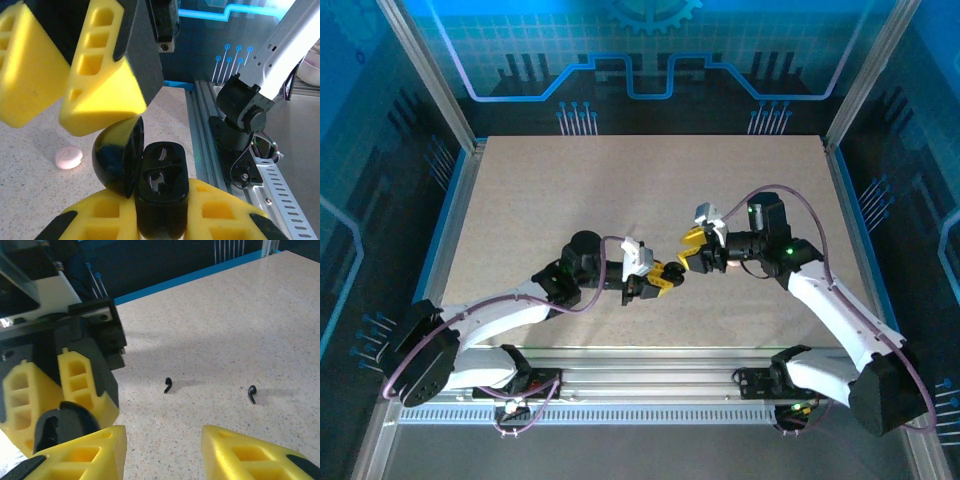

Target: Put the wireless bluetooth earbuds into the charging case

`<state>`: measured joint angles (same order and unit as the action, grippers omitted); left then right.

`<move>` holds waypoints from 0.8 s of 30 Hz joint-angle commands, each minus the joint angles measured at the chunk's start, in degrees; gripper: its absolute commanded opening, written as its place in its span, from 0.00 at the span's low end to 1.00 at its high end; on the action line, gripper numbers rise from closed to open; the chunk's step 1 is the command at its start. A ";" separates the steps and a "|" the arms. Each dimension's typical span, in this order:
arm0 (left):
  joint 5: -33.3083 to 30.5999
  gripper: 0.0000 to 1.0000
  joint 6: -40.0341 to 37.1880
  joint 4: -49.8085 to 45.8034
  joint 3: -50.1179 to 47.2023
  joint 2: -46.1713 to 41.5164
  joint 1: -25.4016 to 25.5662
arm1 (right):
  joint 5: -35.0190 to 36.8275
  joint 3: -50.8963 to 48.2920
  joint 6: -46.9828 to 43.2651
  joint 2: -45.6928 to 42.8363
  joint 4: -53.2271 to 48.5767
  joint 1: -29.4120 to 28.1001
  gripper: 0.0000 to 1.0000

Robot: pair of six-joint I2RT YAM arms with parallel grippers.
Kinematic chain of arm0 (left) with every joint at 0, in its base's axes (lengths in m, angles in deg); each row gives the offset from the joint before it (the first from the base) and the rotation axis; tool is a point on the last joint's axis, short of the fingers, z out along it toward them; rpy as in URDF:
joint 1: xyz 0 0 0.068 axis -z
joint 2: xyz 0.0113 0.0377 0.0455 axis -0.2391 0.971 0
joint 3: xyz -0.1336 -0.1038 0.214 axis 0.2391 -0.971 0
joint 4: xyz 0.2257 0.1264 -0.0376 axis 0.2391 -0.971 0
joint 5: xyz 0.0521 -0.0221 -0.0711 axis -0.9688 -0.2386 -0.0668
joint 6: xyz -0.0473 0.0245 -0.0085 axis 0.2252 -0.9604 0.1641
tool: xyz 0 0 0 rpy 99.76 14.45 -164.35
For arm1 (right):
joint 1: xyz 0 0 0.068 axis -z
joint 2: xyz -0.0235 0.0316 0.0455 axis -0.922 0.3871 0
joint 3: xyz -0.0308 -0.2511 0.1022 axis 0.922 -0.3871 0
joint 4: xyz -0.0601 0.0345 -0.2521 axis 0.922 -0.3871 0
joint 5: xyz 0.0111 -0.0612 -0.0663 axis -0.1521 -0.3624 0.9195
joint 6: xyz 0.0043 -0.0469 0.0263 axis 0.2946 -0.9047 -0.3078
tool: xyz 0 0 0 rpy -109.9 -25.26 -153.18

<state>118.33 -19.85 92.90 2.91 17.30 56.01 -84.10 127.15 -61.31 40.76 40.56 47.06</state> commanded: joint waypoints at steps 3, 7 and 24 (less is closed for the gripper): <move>-0.05 0.05 -0.36 2.22 0.61 -1.59 0.15 | 4.84 1.45 2.61 -0.17 0.51 0.83 0.46; -3.18 0.04 1.44 2.81 -0.05 -1.50 -0.63 | 5.27 0.89 3.55 -2.66 0.94 1.83 0.47; -33.13 0.04 11.51 -15.41 -5.36 -17.42 -11.27 | 25.39 8.26 25.12 3.07 -9.18 -10.27 0.52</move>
<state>95.32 -12.05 84.92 -1.31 3.64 46.70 -65.33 132.94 -42.99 40.63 34.81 40.42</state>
